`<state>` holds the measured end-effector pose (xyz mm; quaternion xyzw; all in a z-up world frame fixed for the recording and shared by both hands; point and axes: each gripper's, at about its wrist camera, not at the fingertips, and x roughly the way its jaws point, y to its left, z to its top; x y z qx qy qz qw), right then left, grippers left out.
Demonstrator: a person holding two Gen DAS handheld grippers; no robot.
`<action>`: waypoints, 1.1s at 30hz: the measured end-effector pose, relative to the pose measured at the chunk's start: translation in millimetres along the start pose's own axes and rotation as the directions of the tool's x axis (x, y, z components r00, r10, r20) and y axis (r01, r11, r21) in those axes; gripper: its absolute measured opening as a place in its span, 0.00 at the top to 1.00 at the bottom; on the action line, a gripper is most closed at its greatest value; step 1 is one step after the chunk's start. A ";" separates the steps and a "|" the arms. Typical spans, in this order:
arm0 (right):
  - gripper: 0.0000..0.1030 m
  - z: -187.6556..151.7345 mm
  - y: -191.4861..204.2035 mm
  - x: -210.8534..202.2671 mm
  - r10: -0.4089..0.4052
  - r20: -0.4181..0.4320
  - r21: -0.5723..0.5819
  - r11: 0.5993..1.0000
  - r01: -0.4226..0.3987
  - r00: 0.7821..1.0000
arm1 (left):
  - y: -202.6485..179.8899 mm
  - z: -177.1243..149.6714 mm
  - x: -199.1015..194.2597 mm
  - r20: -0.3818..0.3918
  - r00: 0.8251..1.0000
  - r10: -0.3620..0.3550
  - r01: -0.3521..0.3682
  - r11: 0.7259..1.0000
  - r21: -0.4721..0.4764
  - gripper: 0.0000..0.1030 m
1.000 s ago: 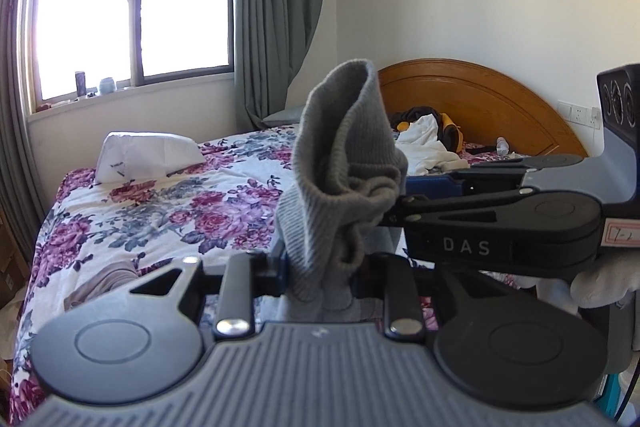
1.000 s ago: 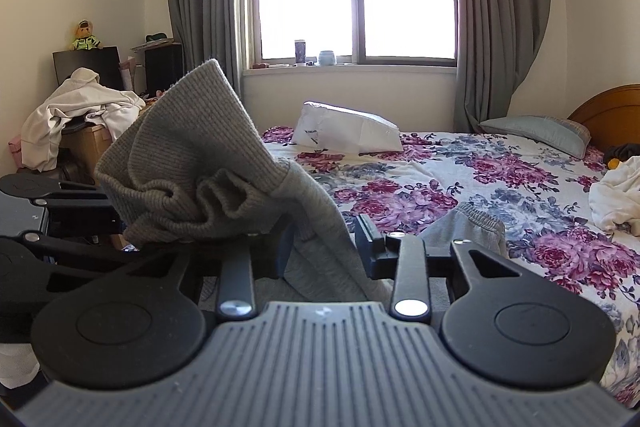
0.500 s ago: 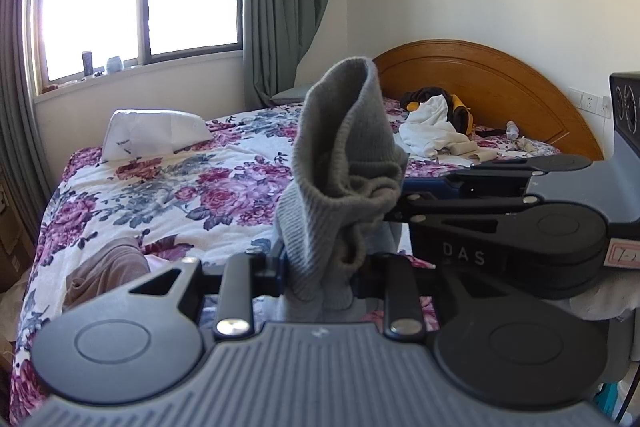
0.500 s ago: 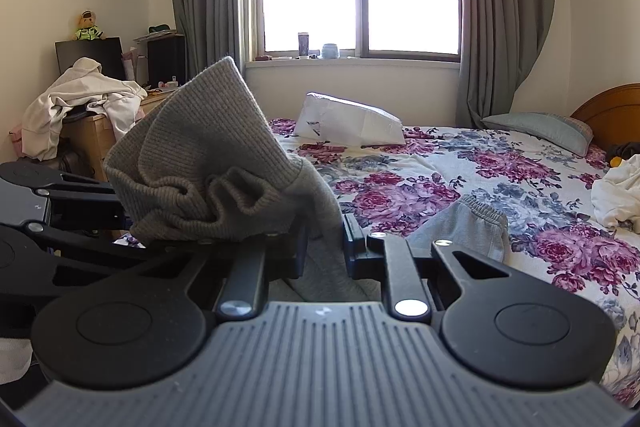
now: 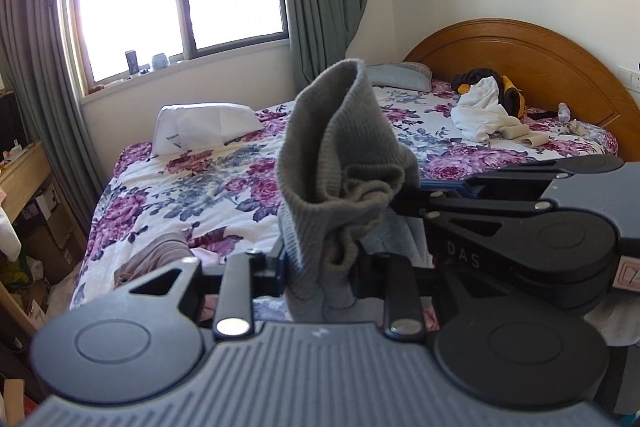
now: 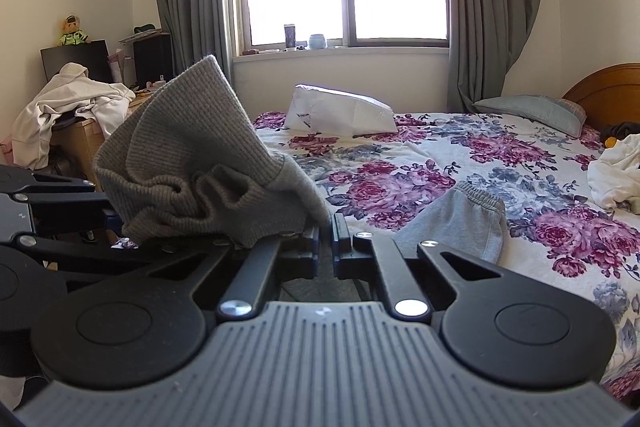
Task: Fold clothes
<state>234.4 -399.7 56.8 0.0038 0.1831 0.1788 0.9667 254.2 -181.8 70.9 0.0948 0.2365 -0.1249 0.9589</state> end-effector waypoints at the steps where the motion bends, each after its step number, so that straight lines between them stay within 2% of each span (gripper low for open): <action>1: 0.94 0.4 0.3 0.2 -0.002 -0.002 0.002 1.000 0.002 1.000 | 0.7 0.0 0.6 -0.007 1.000 0.002 -0.002 1.000 -0.007 0.73; 8: 0.93 5.1 0.2 2.9 -0.011 -0.020 0.042 0.999 0.011 1.000 | 1.8 7.0 2.5 -0.064 0.998 0.024 -0.028 0.997 -0.066 0.73; 15: 0.91 9.3 -6.8 -4.4 -0.017 -0.010 0.056 0.998 0.017 1.000 | -5.2 13.9 -3.4 -0.049 0.999 0.011 -0.014 0.998 -0.062 0.73; 24: 0.86 7.7 -11.5 -2.4 -0.020 -0.004 -0.034 0.999 0.020 1.000 | -7.7 10.3 2.1 -0.043 0.999 -0.011 0.009 0.999 -0.041 0.73; 28: 0.79 7.6 -9.7 -2.2 -0.004 0.002 -0.081 0.997 0.004 1.000 | -3.0 6.4 -0.5 -0.021 0.999 -0.050 0.050 0.998 -0.024 0.73; 33: 0.78 8.2 -4.8 -5.4 0.020 0.024 -0.138 0.990 -0.017 1.000 | 2.5 0.9 -2.4 0.001 0.995 -0.098 0.098 0.995 -0.009 0.74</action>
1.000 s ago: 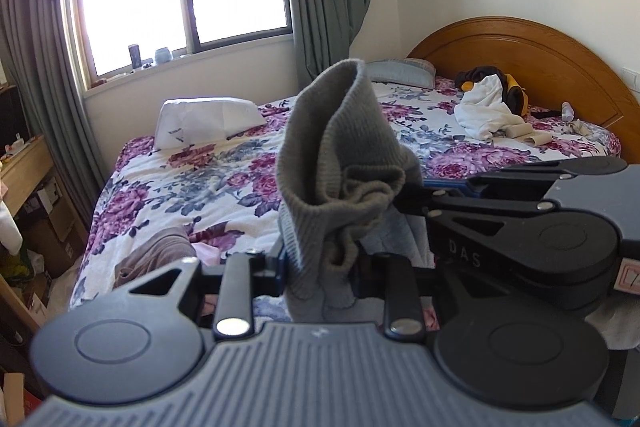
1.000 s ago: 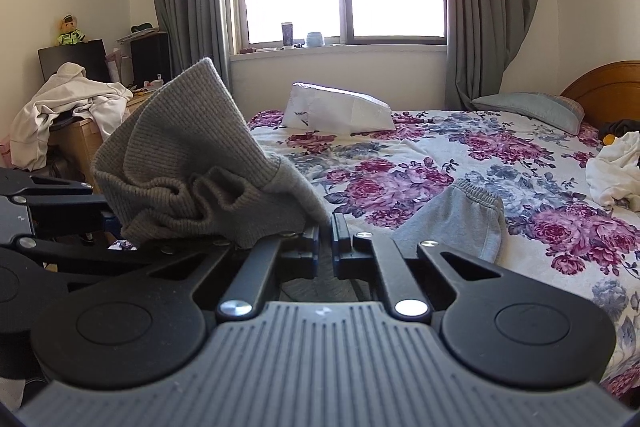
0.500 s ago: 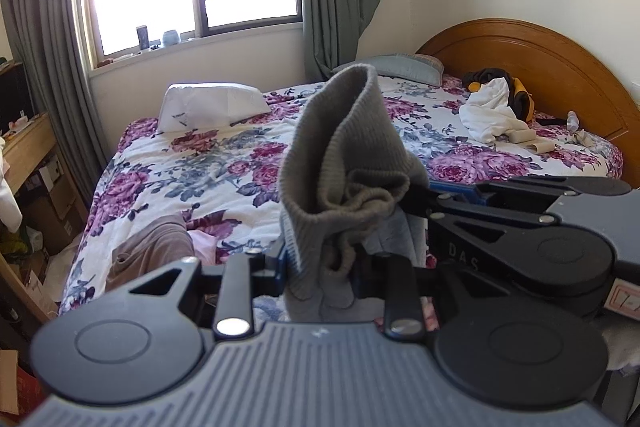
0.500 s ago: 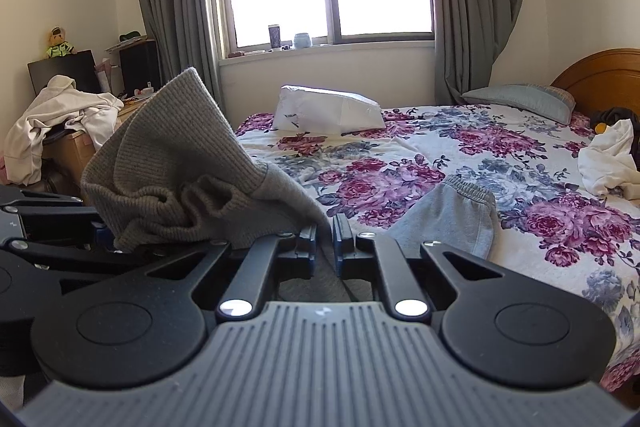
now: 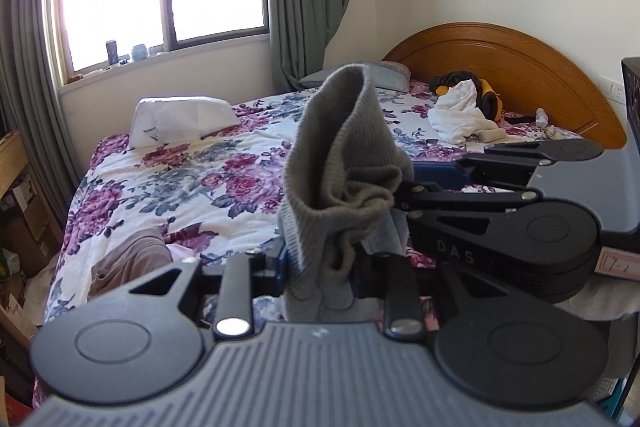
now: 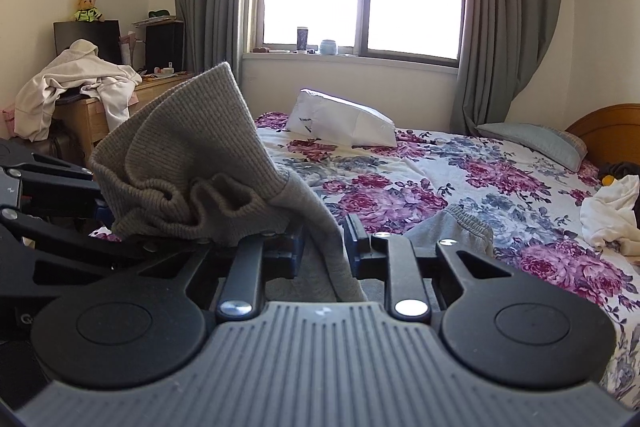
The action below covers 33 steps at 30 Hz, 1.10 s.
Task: Fold clothes
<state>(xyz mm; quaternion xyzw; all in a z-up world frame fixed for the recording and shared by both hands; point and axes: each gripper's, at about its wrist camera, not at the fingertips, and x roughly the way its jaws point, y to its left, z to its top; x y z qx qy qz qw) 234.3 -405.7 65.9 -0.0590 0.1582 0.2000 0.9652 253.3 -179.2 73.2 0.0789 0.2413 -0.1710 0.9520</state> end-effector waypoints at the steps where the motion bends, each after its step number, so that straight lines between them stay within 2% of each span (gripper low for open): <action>1: 0.78 0.1 0.8 -1.0 0.008 0.005 -0.007 1.000 -0.008 1.000 | -0.2 -0.2 0.0 0.001 1.000 -0.004 0.004 1.000 0.002 0.74; 5: 0.73 -0.7 4.4 -6.2 0.050 0.026 -0.071 0.996 -0.048 0.998 | 5.7 -4.3 -4.4 0.008 0.999 -0.032 0.032 0.999 0.008 0.74; 9: 0.54 -3.3 3.9 -17.6 0.110 0.035 -0.168 0.980 -0.103 0.993 | 13.4 -10.0 -9.2 0.015 0.998 -0.063 0.063 0.998 0.015 0.74; 13: 0.45 -5.2 7.0 -29.1 0.189 0.041 -0.259 0.950 -0.173 0.981 | 17.7 -13.0 -9.8 0.021 0.996 -0.083 0.083 0.996 0.026 0.74; 16: 0.37 -5.4 18.3 -26.9 0.206 0.030 -0.341 0.922 -0.183 0.978 | 14.0 -12.1 -11.6 0.027 0.995 -0.093 0.091 0.995 0.045 0.74; 20: 0.36 -6.7 35.7 -23.6 0.205 0.019 -0.433 0.884 -0.177 0.979 | 14.6 -13.4 -15.9 0.036 0.995 -0.088 0.085 0.994 0.072 0.75; 21: 0.38 -6.9 39.1 -23.3 0.208 0.018 -0.446 0.877 -0.178 0.978 | 16.9 -14.3 -17.2 0.038 0.995 -0.088 0.085 0.994 0.069 0.75; 23: 0.53 -6.2 41.7 -24.7 0.227 0.028 -0.426 0.884 -0.194 0.974 | 27.7 -14.3 -21.3 0.043 0.995 -0.092 0.091 0.995 0.032 0.75; 24: 0.80 -5.6 46.0 -26.9 0.230 0.046 -0.410 0.892 -0.191 0.972 | 34.0 -13.7 -24.1 0.047 0.994 -0.094 0.094 0.996 0.008 0.76; 25: 0.89 -5.0 51.0 -29.5 0.230 0.066 -0.399 0.898 -0.186 0.971 | 40.3 -13.1 -27.0 0.050 0.994 -0.096 0.097 0.995 -0.016 0.76; 27: 0.93 -3.3 64.8 -37.1 0.223 0.110 -0.405 0.900 -0.161 0.969 | 50.1 -10.2 -43.6 0.082 0.994 -0.073 0.076 0.997 -0.026 0.76; 30: 0.94 5.7 83.6 -52.1 0.241 0.164 -0.401 0.902 -0.159 0.956 | 59.0 -4.4 -73.0 0.144 0.989 -0.037 0.040 0.999 -0.022 0.76; 33: 0.94 23.7 83.4 -73.5 0.288 0.232 -0.324 0.924 -0.205 0.929 | 59.2 2.5 -112.0 0.242 0.970 -0.027 0.025 1.000 0.013 0.76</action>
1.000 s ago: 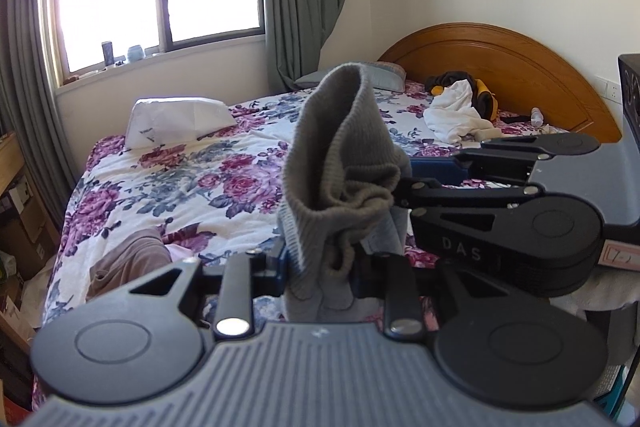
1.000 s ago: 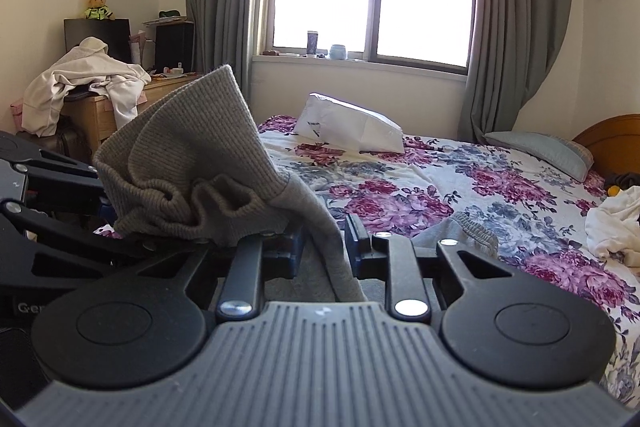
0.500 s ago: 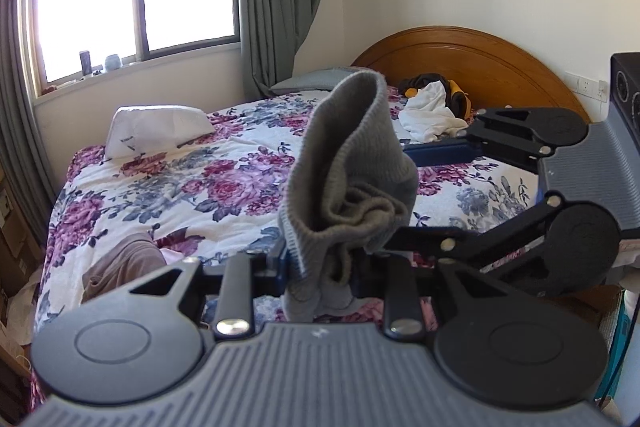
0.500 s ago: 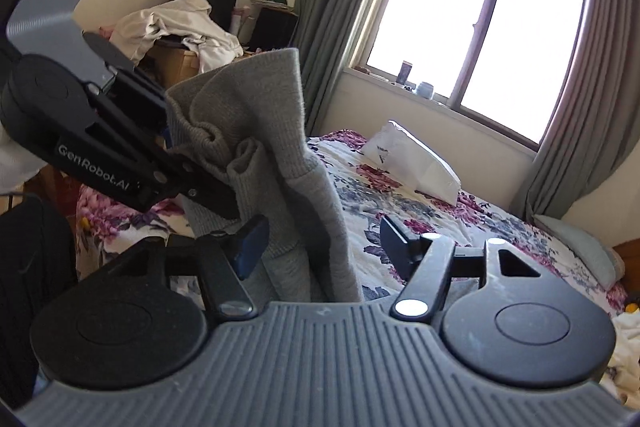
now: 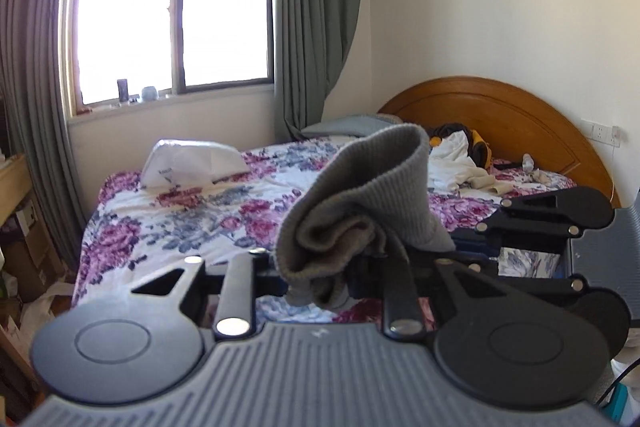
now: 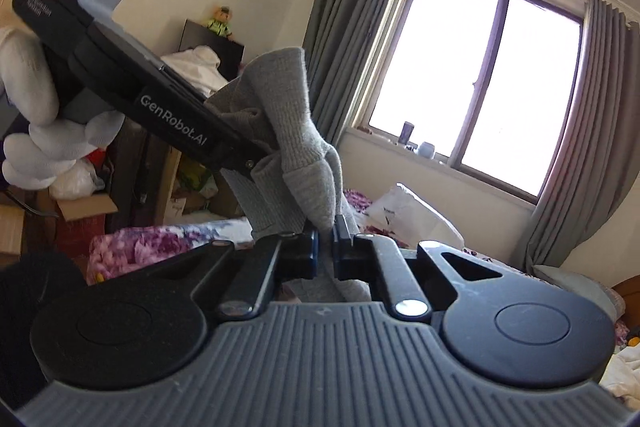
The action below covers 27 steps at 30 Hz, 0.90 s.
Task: Fold clothes
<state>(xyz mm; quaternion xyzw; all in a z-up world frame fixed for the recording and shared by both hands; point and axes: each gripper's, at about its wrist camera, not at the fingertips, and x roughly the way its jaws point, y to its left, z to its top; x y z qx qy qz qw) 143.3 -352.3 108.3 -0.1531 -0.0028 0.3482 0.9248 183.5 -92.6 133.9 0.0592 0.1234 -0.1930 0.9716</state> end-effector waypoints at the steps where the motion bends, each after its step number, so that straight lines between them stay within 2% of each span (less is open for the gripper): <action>1: 0.94 7.9 -2.0 -6.2 0.010 0.030 0.035 0.999 -0.011 0.999 | -3.0 4.1 -8.6 0.027 1.000 -0.004 0.004 1.000 0.016 0.76; 4: 0.94 25.1 -17.5 -23.1 0.050 0.104 0.153 0.986 -0.066 0.993 | -15.2 13.3 -15.5 0.062 0.998 -0.026 0.021 0.997 0.079 0.76; 6: 0.94 26.5 -33.9 -27.0 0.060 0.116 0.226 0.970 -0.086 0.991 | -21.8 15.7 -4.7 0.049 0.998 -0.042 0.037 0.993 0.113 0.76; 10: 0.94 1.8 -68.3 -5.9 0.007 0.041 0.328 0.945 -0.020 0.999 | -25.9 9.4 59.3 -0.060 0.997 -0.054 0.061 0.989 0.131 0.76; 15: 0.94 -50.1 -127.0 44.4 -0.065 -0.121 0.445 0.888 0.112 0.991 | -41.1 0.3 184.9 -0.218 0.975 -0.051 0.082 0.987 0.138 0.76; 17: 0.94 -68.8 -156.7 62.2 -0.096 -0.171 0.468 0.868 0.167 0.981 | -55.6 7.6 223.7 -0.222 0.974 -0.036 0.077 0.981 0.179 0.75; 19: 0.95 -82.2 -190.4 77.8 -0.142 -0.208 0.481 0.847 0.227 0.968 | -73.1 17.9 266.1 -0.210 0.978 -0.013 0.062 0.971 0.231 0.62; 20: 0.95 -88.1 -212.6 90.9 -0.190 -0.230 0.486 0.828 0.282 0.954 | -84.1 24.3 290.5 -0.195 0.980 0.029 0.024 0.965 0.263 0.56; 21: 0.94 -96.3 -233.5 104.1 -0.234 -0.259 0.490 0.804 0.337 0.937 | -91.1 25.6 310.7 -0.188 0.977 0.100 -0.038 0.951 0.307 0.41; 22: 0.93 -110.2 -250.4 117.7 -0.273 -0.302 0.496 0.773 0.395 0.913 | -97.8 26.5 331.0 -0.177 0.969 0.171 -0.101 0.931 0.350 0.36; 23: 0.91 -124.2 -267.3 131.2 -0.309 -0.345 0.498 0.740 0.452 0.886 | -99.4 20.7 354.5 -0.171 0.947 0.271 -0.185 0.898 0.400 0.36; 24: 0.81 -139.0 -282.4 143.2 -0.339 -0.394 0.494 0.706 0.508 0.854 | -96.4 11.7 376.5 -0.190 0.910 0.370 -0.261 0.864 0.431 0.36; 25: 0.56 -155.7 -292.7 151.4 -0.359 -0.456 0.475 0.676 0.564 0.814 | -93.7 1.6 378.9 -0.214 0.894 0.393 -0.281 0.865 0.416 0.36; 26: 0.47 -171.4 -300.1 156.4 -0.372 -0.506 0.459 0.648 0.608 0.778 | -90.9 -8.7 381.0 -0.239 0.878 0.414 -0.300 0.866 0.400 0.36; 27: 0.43 -185.3 -299.2 151.1 -0.368 -0.523 0.467 0.631 0.620 0.769 | -84.1 -21.9 374.6 -0.274 0.882 0.384 -0.281 0.894 0.349 0.34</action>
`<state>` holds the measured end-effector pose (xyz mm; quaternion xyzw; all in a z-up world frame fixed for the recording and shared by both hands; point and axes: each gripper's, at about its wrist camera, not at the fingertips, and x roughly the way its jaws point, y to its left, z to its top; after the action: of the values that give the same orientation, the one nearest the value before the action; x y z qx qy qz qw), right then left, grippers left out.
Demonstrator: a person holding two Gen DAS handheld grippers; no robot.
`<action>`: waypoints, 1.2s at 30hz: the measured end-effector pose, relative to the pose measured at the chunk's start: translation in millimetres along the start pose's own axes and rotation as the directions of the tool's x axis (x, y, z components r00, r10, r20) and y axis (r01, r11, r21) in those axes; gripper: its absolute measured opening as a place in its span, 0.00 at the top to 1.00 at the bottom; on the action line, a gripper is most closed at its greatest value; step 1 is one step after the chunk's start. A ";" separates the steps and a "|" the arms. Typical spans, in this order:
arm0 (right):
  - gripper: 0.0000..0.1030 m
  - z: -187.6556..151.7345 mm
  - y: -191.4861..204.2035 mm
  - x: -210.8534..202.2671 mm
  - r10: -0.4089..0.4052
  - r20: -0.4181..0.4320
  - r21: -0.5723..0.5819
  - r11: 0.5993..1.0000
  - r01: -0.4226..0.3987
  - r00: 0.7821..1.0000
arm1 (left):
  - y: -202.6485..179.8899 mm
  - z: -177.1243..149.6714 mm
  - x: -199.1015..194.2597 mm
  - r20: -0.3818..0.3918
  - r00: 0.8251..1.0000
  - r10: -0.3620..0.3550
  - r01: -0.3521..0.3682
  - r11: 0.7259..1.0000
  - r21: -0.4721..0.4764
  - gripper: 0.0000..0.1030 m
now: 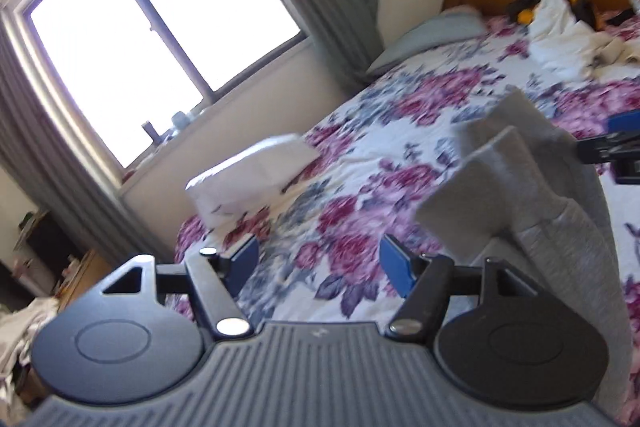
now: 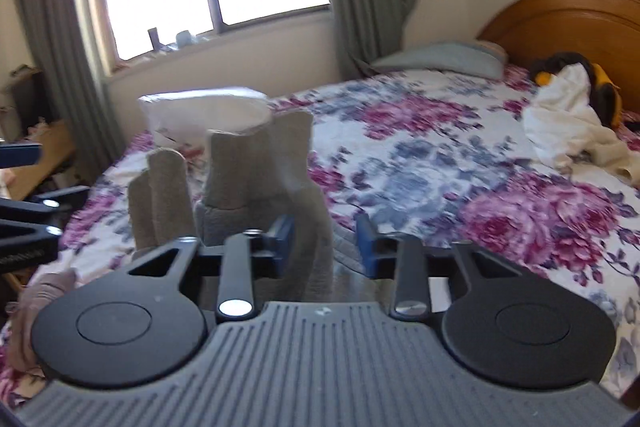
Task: Fold clothes
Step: 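Lower the sweatpants onto the bed and open both tools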
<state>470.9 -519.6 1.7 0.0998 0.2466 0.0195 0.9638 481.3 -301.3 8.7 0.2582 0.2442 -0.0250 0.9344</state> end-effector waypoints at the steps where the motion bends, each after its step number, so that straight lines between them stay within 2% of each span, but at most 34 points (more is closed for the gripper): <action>1: 0.43 -15.1 -10.8 -1.9 0.020 -0.010 0.030 0.999 -0.019 1.000 | 1.7 -15.5 -3.2 -0.011 0.999 -0.053 0.052 0.998 -0.022 0.32; 2: 0.43 -32.2 -20.7 -7.2 0.052 -0.021 0.063 0.997 -0.050 0.998 | 3.2 -31.5 -6.4 -0.021 0.994 -0.106 0.105 0.993 -0.045 0.31; 3: 0.42 -49.3 -30.0 -11.5 0.082 -0.034 0.099 0.992 -0.079 0.996 | 1.0 -56.0 -7.3 -0.047 0.983 -0.178 0.174 0.983 -0.064 0.31; 4: 0.43 -66.1 -37.4 -13.3 0.109 -0.053 0.143 0.985 -0.101 0.993 | 0.0 -66.8 -5.4 -0.070 0.972 -0.223 0.218 0.973 -0.075 0.31; 7: 0.43 -120.0 -55.5 -14.9 0.186 -0.105 0.272 0.950 -0.152 0.977 | -2.7 -99.3 -0.1 -0.134 0.925 -0.357 0.344 0.933 -0.111 0.31; 10: 0.49 -163.2 -53.7 -16.5 0.238 -0.124 0.368 0.913 -0.178 0.963 | -2.3 -120.4 -12.3 -0.142 0.897 -0.419 0.405 0.907 -0.116 0.31; 12: 0.57 -167.5 -40.0 -25.3 0.230 -0.122 0.345 0.922 -0.176 0.966 | -1.9 -124.4 -13.2 -0.117 0.885 -0.451 0.436 0.890 -0.132 0.31; 13: 0.60 -166.8 -33.5 -28.8 0.237 -0.114 0.329 0.925 -0.188 0.965 | -1.1 -126.1 -11.4 -0.111 0.883 -0.455 0.442 0.888 -0.129 0.31; 16: 0.61 -165.1 -9.9 -33.0 0.315 -0.084 0.279 0.918 -0.281 0.945 | -8.3 -131.0 -13.4 -0.112 0.884 -0.454 0.446 0.890 -0.088 0.28; 18: 0.60 -154.2 7.3 -25.8 0.363 -0.082 0.251 0.909 -0.333 0.928 | -12.4 -138.5 -13.2 -0.110 0.879 -0.463 0.457 0.886 -0.076 0.26; 20: 0.58 -145.4 16.3 -7.2 0.397 -0.110 0.271 0.894 -0.357 0.911 | -15.7 -144.4 -9.6 -0.111 0.877 -0.468 0.462 0.884 -0.074 0.25; 22: 0.47 -138.2 25.8 22.7 0.385 -0.179 0.303 0.897 -0.321 0.906 | -17.8 -148.5 -4.5 -0.116 0.876 -0.467 0.461 0.884 -0.080 0.25; 24: 0.44 -135.8 31.2 48.4 0.349 -0.249 0.339 0.905 -0.256 0.904 | -20.0 -152.6 0.6 -0.120 0.876 -0.467 0.460 0.884 -0.086 0.26; 26: 0.46 -135.8 34.1 69.8 0.314 -0.314 0.374 0.908 -0.187 0.896 | -18.9 -156.5 7.1 -0.130 0.874 -0.468 0.458 0.883 -0.097 0.43; 27: 0.61 -136.6 36.0 75.8 0.294 -0.338 0.376 0.913 -0.157 0.894 | -16.7 -158.3 10.8 -0.136 0.872 -0.469 0.458 0.883 -0.105 0.61; 28: 0.93 -136.6 39.9 80.2 0.270 -0.354 0.367 0.921 -0.133 0.895 | -11.2 -159.0 12.5 -0.133 0.868 -0.479 0.464 0.877 -0.127 0.67; 31: 0.96 -127.4 63.2 79.3 0.240 -0.341 0.294 0.946 -0.139 0.909 | 5.5 -160.5 16.7 -0.118 0.857 -0.502 0.476 0.857 -0.196 0.82; 34: 0.96 -115.1 83.9 76.0 0.224 -0.320 0.249 0.957 -0.147 0.921 | 18.2 -159.3 18.2 -0.099 0.857 -0.505 0.471 0.847 -0.248 0.87; 36: 0.96 -102.3 97.1 76.5 0.227 -0.308 0.241 0.958 -0.155 0.924 | 25.5 -156.1 18.4 -0.082 0.864 -0.497 0.461 0.846 -0.269 0.88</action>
<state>490.2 -399.2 -102.5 0.2207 0.3952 0.1039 0.8856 432.6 -200.6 -104.6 0.0752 0.3707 -0.2087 0.9019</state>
